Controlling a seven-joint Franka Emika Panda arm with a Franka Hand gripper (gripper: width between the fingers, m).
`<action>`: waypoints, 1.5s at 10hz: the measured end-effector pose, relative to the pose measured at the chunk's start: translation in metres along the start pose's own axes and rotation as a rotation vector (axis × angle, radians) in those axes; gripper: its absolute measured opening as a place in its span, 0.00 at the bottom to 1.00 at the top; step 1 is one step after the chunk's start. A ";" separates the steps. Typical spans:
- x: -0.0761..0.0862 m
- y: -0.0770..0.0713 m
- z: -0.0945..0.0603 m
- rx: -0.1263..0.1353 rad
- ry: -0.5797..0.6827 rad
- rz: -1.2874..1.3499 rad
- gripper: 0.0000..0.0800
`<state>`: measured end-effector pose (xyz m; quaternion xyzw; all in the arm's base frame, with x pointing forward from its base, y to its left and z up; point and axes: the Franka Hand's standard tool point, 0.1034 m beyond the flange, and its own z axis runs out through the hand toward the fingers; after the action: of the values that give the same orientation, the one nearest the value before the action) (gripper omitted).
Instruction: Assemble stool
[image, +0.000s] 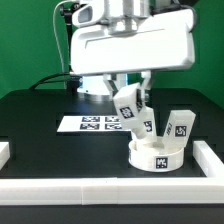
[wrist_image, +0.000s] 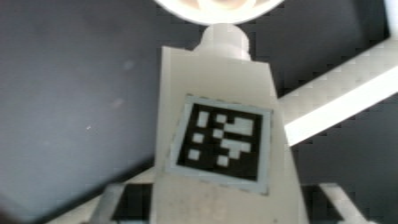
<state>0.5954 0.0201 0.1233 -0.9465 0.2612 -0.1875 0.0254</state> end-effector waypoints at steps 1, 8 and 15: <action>-0.004 -0.001 0.003 -0.004 -0.001 -0.010 0.41; -0.014 -0.011 0.002 -0.075 -0.059 -0.281 0.41; -0.026 -0.020 0.008 -0.081 -0.054 -0.428 0.41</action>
Offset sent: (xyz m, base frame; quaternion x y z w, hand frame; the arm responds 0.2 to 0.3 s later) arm 0.0000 0.0000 0.0000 0.0000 0.0000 0.0000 1.0000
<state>0.5869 0.0499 0.1099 -0.9854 0.0609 -0.1524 -0.0461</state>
